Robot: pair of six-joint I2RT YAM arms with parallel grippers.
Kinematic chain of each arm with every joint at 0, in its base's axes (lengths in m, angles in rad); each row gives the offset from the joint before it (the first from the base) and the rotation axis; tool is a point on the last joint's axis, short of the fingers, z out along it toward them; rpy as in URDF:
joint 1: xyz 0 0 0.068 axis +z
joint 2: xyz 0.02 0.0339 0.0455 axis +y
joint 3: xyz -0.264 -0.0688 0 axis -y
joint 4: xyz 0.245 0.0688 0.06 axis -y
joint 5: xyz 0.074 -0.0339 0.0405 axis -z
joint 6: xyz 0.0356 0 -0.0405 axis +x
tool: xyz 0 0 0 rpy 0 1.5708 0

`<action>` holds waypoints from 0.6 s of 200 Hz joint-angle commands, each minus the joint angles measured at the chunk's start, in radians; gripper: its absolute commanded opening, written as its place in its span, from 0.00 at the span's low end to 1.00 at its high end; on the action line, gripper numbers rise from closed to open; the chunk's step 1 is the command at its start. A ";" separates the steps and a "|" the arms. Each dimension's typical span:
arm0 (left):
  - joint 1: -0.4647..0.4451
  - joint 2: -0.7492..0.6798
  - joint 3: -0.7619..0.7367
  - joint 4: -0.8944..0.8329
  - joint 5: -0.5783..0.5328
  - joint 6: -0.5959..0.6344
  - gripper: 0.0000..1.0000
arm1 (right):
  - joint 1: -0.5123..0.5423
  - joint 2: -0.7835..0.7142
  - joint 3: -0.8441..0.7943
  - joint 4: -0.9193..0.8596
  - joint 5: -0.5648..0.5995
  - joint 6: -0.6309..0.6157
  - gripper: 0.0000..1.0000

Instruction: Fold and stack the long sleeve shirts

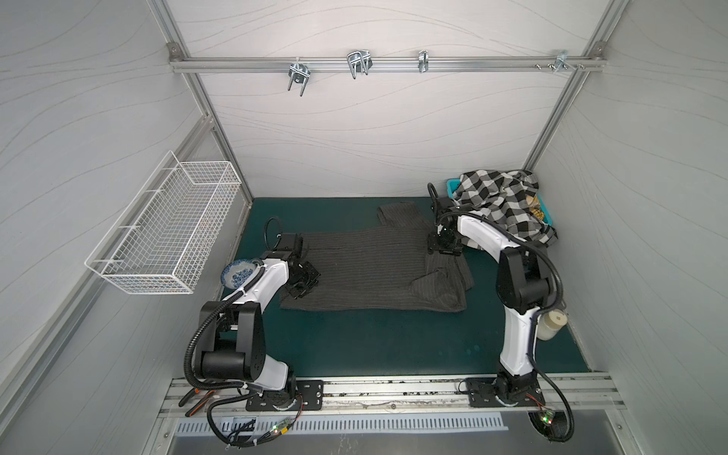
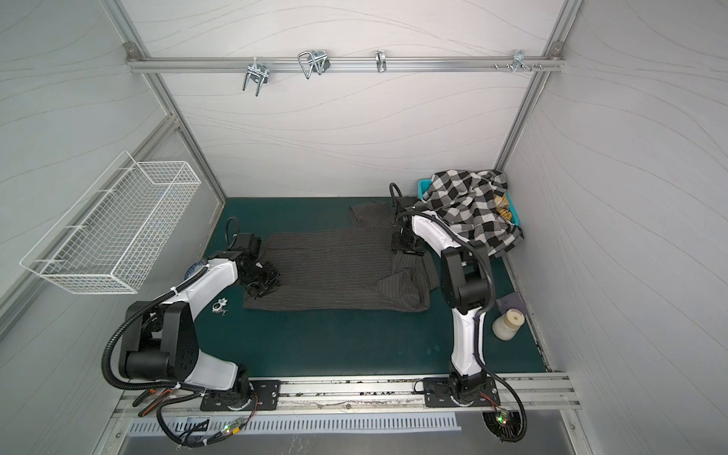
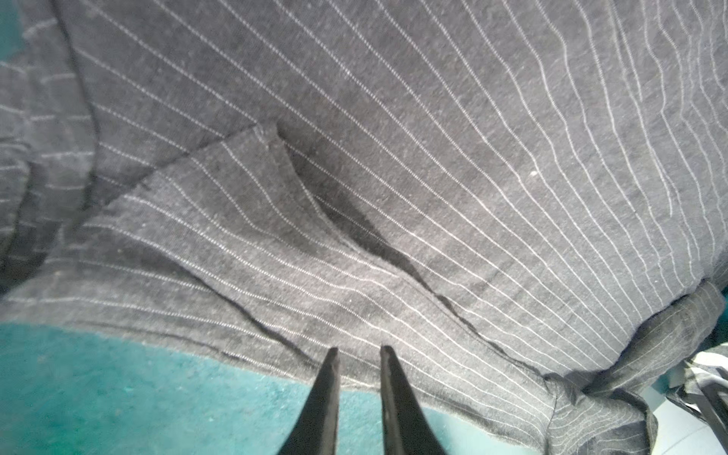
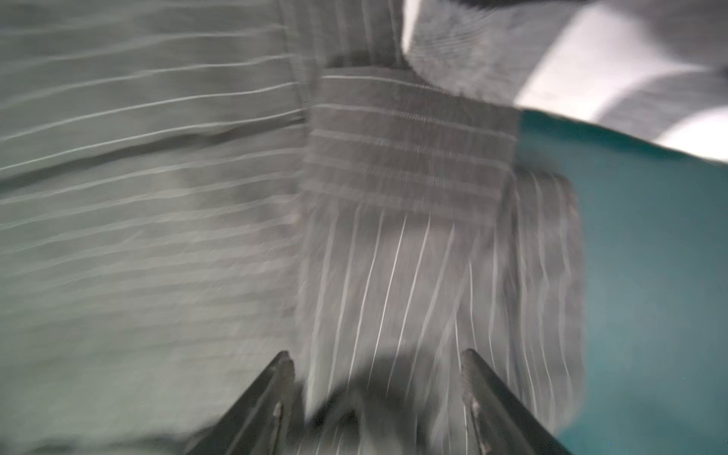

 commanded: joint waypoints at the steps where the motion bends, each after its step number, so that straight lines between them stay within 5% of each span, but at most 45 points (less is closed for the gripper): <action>1: -0.004 0.015 -0.014 -0.009 0.011 0.027 0.18 | -0.005 0.065 0.099 -0.051 0.078 -0.039 0.66; 40: -0.004 0.050 -0.043 0.030 0.022 0.031 0.14 | -0.064 0.025 -0.007 0.030 0.029 -0.016 0.61; 80: -0.002 0.058 -0.038 0.029 0.018 0.038 0.13 | -0.127 -0.001 -0.117 0.151 -0.197 -0.012 0.35; 120: -0.003 0.054 -0.040 0.024 0.008 0.041 0.13 | -0.139 0.014 -0.125 0.187 -0.219 -0.007 0.15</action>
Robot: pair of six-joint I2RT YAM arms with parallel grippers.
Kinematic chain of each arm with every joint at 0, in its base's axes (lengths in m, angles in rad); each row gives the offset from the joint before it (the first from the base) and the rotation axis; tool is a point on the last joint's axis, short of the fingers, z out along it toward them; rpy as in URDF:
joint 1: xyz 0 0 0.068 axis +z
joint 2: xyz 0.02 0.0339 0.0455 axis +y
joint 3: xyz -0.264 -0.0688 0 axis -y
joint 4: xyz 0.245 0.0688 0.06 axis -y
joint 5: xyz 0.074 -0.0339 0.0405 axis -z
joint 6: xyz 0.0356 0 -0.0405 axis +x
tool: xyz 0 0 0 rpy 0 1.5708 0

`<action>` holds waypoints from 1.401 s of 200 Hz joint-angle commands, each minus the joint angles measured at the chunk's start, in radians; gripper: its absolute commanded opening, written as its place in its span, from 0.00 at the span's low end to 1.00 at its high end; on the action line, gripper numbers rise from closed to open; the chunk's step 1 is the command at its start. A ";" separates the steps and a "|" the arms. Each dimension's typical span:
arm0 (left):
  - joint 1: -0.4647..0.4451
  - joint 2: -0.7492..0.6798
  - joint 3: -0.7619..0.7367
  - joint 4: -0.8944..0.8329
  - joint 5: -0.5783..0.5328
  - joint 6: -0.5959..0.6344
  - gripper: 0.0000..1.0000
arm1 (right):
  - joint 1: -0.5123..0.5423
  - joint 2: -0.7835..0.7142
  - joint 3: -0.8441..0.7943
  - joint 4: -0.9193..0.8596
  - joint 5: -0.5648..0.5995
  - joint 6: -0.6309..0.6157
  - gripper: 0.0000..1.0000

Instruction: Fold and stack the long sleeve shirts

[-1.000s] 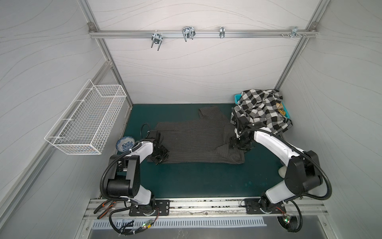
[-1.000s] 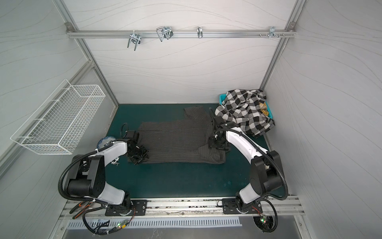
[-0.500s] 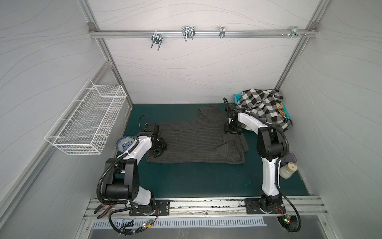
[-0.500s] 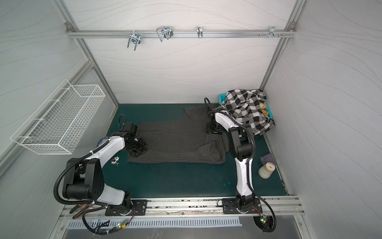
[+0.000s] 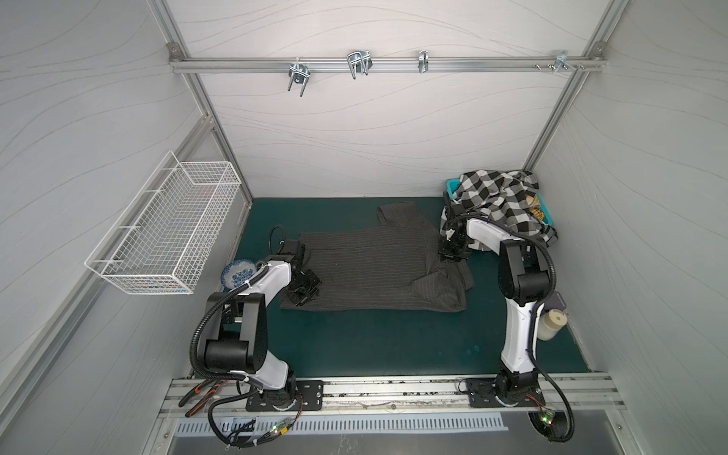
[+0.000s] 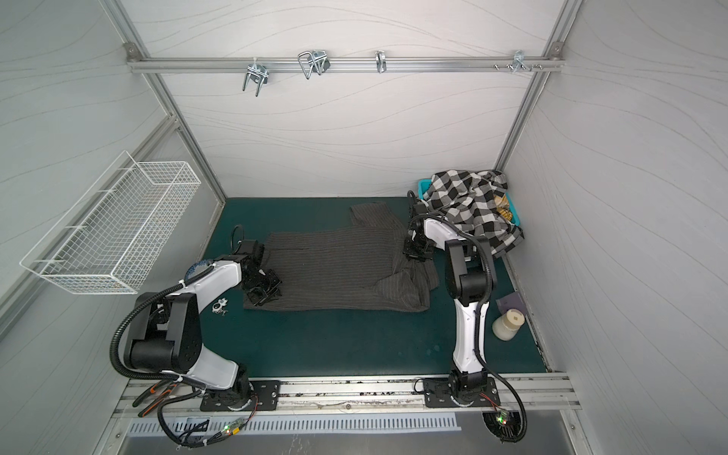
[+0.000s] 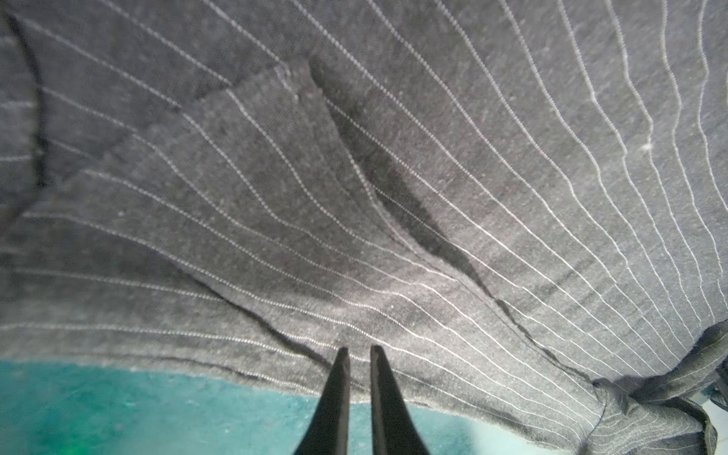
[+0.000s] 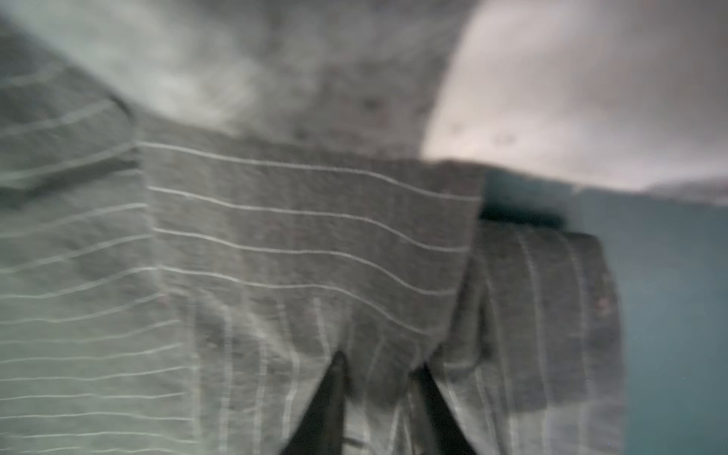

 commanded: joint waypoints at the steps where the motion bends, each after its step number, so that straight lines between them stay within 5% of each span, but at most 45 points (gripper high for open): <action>1: -0.003 0.000 0.009 0.010 -0.011 0.020 0.13 | -0.013 -0.013 -0.007 0.041 -0.050 0.017 0.14; 37: -0.003 -0.002 0.009 0.008 -0.019 0.022 0.12 | 0.002 -0.097 0.028 0.005 -0.059 -0.008 0.00; 85: -0.004 -0.006 0.013 0.003 -0.042 0.025 0.12 | 0.058 -0.191 0.132 -0.114 0.005 -0.035 0.00; 103: -0.003 -0.006 0.012 0.004 -0.039 0.025 0.12 | 0.057 -0.201 0.130 -0.117 0.016 -0.025 0.19; 127: -0.003 -0.011 0.006 0.004 -0.031 0.026 0.12 | 0.049 -0.191 0.096 -0.099 0.010 -0.015 0.23; 152: -0.003 -0.010 0.002 0.004 -0.023 0.027 0.12 | 0.042 -0.148 0.077 -0.079 0.013 -0.013 0.42; 175: -0.001 -0.013 0.004 0.000 -0.023 0.023 0.12 | 0.036 -0.107 0.079 -0.077 0.026 -0.016 0.48; 280: 0.012 -0.037 -0.014 -0.006 -0.028 0.012 0.12 | -0.013 0.090 0.165 -0.064 0.036 -0.031 0.38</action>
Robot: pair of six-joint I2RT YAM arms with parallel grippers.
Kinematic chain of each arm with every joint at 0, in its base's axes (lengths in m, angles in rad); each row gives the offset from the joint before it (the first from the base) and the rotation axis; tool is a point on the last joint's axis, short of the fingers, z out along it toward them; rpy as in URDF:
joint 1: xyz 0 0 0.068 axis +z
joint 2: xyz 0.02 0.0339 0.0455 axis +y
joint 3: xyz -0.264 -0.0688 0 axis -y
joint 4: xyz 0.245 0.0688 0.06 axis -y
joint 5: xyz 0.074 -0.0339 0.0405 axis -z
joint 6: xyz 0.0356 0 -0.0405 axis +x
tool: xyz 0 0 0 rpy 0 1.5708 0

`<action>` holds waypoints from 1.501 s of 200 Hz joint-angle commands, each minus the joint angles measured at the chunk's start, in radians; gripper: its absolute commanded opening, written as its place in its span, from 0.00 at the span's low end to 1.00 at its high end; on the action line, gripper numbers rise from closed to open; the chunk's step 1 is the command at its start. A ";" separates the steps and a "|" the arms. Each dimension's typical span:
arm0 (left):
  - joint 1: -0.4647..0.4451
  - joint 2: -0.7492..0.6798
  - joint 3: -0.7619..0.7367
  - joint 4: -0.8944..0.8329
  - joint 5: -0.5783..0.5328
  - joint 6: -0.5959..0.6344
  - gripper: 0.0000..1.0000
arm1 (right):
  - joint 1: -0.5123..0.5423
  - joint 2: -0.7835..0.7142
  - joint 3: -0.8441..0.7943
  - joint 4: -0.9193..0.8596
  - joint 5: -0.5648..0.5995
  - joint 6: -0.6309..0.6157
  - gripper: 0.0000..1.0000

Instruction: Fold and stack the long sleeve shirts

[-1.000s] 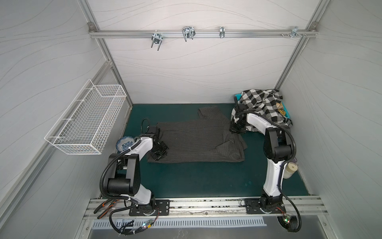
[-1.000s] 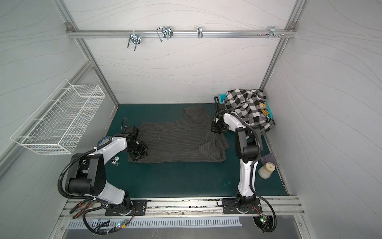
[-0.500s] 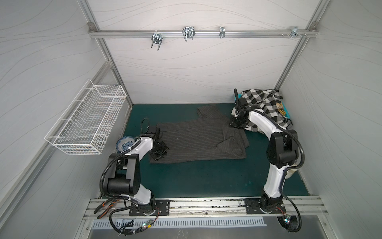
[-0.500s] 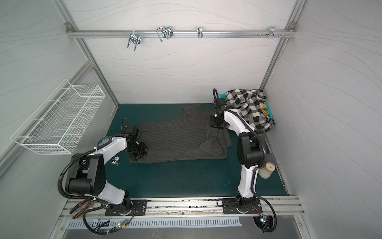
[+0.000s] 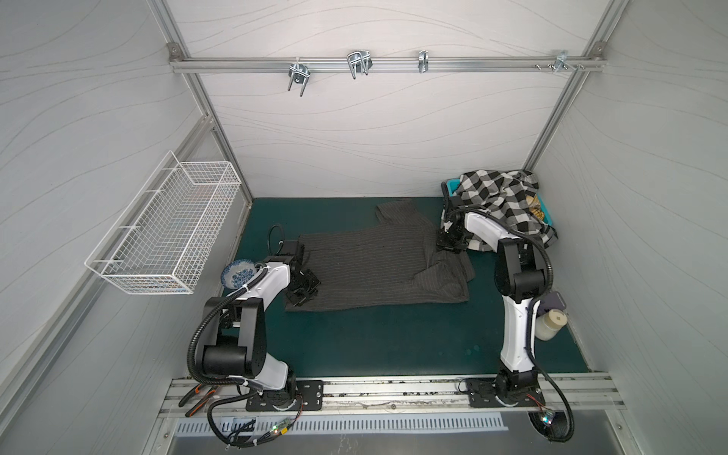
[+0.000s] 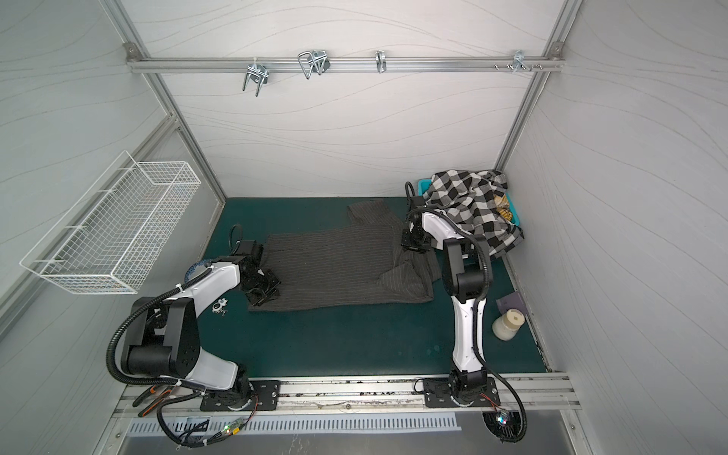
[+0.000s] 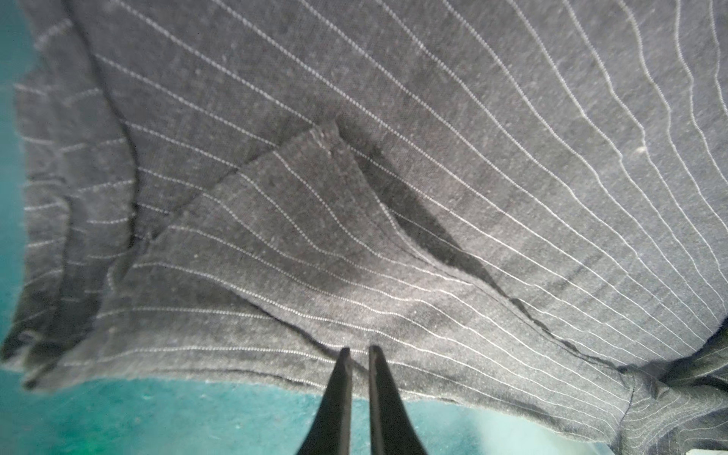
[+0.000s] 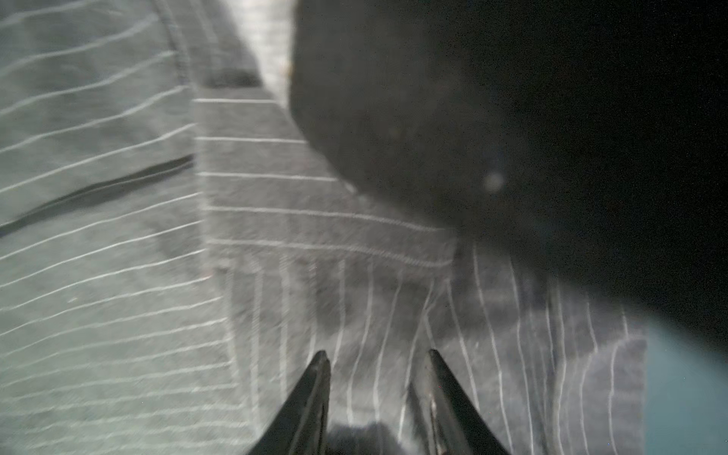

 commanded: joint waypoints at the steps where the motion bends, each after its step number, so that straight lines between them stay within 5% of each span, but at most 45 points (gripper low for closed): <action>1: 0.010 -0.006 -0.002 -0.004 -0.008 0.001 0.12 | -0.015 0.034 0.019 0.000 0.004 -0.014 0.38; 30: 0.015 -0.007 -0.006 -0.004 -0.012 0.006 0.12 | -0.014 0.073 0.045 -0.002 0.001 -0.028 0.16; 79: 0.016 -0.021 -0.007 -0.011 -0.019 0.011 0.12 | -0.007 0.036 0.052 -0.009 0.021 -0.034 0.22; 120: 0.018 -0.039 -0.012 -0.015 -0.027 0.013 0.12 | -0.001 0.030 0.081 -0.034 0.020 -0.041 0.00; 186: 0.018 -0.035 -0.012 -0.010 -0.030 0.014 0.12 | 0.044 -0.065 0.108 -0.062 0.037 -0.044 0.00; 199: 0.018 -0.034 -0.014 -0.012 -0.030 0.013 0.12 | 0.045 -0.084 0.104 -0.054 0.033 -0.038 0.12; 217: 0.019 -0.035 -0.022 -0.005 -0.024 0.009 0.12 | 0.044 -0.078 0.103 -0.051 0.031 -0.033 0.14; 238: 0.019 -0.037 -0.025 -0.001 -0.020 0.008 0.12 | 0.040 -0.052 0.103 -0.046 0.026 -0.035 0.00; 300: 0.019 -0.032 -0.006 -0.005 -0.020 0.003 0.11 | 0.067 -0.125 0.111 -0.016 -0.065 -0.069 0.00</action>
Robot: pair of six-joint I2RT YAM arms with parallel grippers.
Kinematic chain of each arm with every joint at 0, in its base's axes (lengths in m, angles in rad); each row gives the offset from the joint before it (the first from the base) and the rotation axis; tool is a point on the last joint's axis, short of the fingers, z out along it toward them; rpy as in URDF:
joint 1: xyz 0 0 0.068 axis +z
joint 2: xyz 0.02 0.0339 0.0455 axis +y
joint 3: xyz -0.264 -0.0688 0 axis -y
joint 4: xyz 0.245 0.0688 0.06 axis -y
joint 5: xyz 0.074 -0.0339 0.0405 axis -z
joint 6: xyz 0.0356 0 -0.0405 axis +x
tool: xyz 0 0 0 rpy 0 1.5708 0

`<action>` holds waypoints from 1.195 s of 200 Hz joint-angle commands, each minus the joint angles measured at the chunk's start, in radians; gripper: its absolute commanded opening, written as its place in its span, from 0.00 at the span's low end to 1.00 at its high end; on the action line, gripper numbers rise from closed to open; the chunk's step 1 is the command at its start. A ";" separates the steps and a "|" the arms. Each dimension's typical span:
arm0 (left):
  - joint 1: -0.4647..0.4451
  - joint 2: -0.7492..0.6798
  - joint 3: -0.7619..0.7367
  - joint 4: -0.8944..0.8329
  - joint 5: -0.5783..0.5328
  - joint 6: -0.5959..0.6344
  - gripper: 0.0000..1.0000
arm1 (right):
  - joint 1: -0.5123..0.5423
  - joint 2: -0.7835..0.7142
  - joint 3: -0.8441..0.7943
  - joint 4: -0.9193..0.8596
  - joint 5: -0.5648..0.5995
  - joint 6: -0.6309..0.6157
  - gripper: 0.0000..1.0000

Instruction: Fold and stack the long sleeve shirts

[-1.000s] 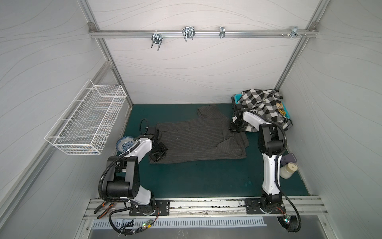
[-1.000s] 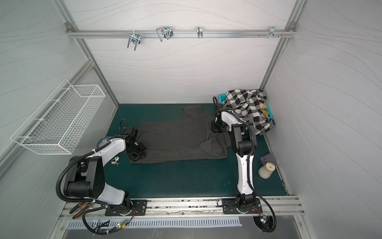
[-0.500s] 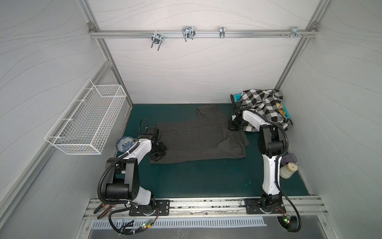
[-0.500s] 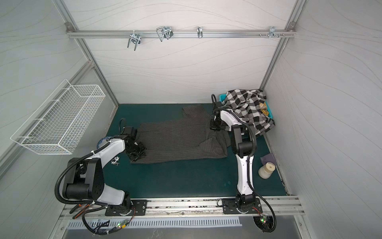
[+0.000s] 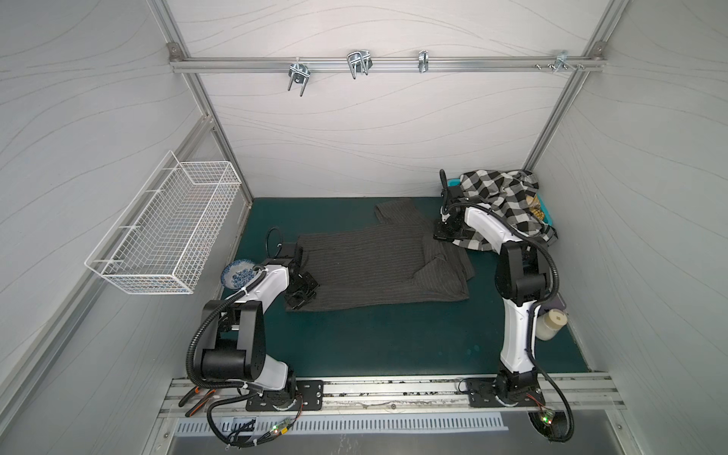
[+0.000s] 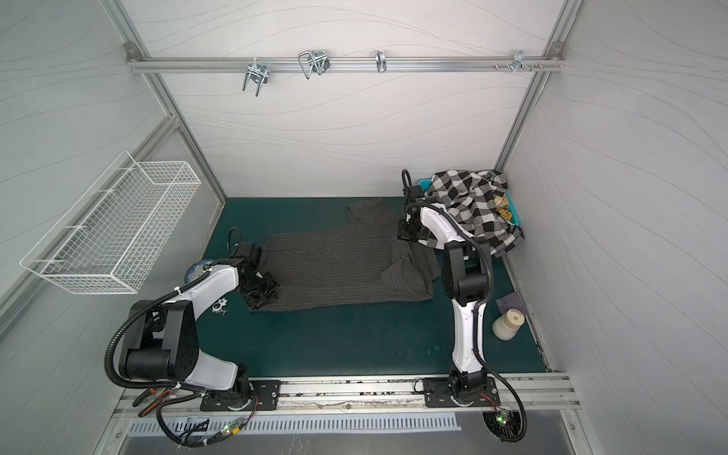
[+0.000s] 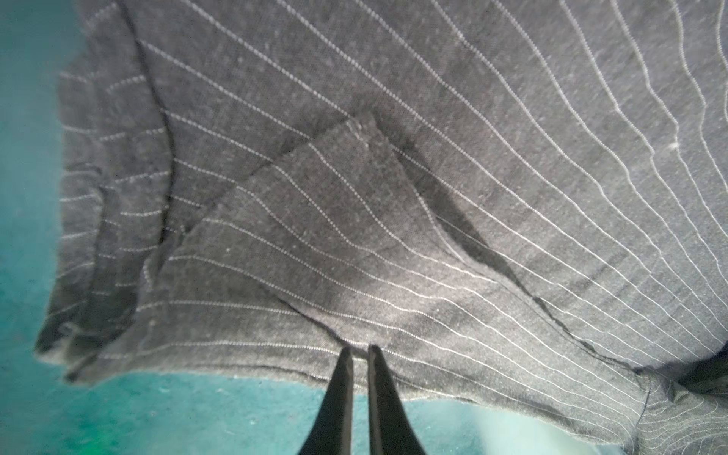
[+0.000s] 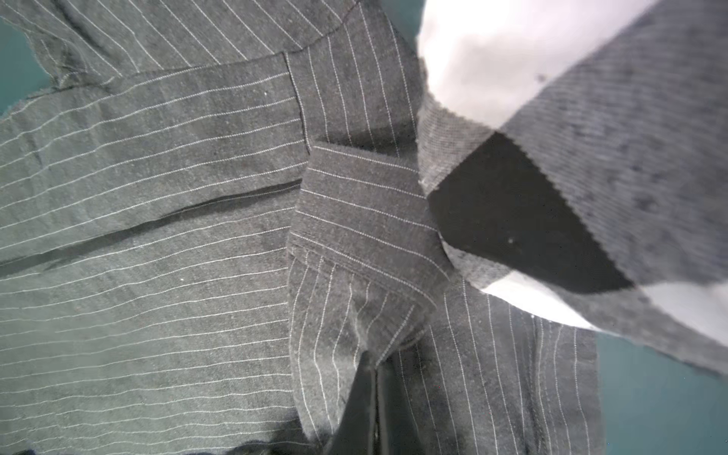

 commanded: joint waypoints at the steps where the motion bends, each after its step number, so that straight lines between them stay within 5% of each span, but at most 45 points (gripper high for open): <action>1: 0.004 -0.009 0.024 -0.004 -0.013 -0.001 0.11 | 0.025 -0.079 0.021 0.006 -0.069 -0.033 0.00; 83: 0.011 0.066 0.006 0.041 -0.018 -0.023 0.11 | 0.078 -0.347 0.177 0.028 -0.192 -0.034 0.00; 148: 0.006 -0.119 0.036 0.032 0.081 -0.042 0.50 | 0.178 -0.401 -0.040 0.159 -0.308 -0.041 0.00; 239: -0.044 -0.351 -0.001 0.089 0.201 -0.182 0.61 | 0.572 -0.310 -0.217 0.233 -0.099 -0.019 0.00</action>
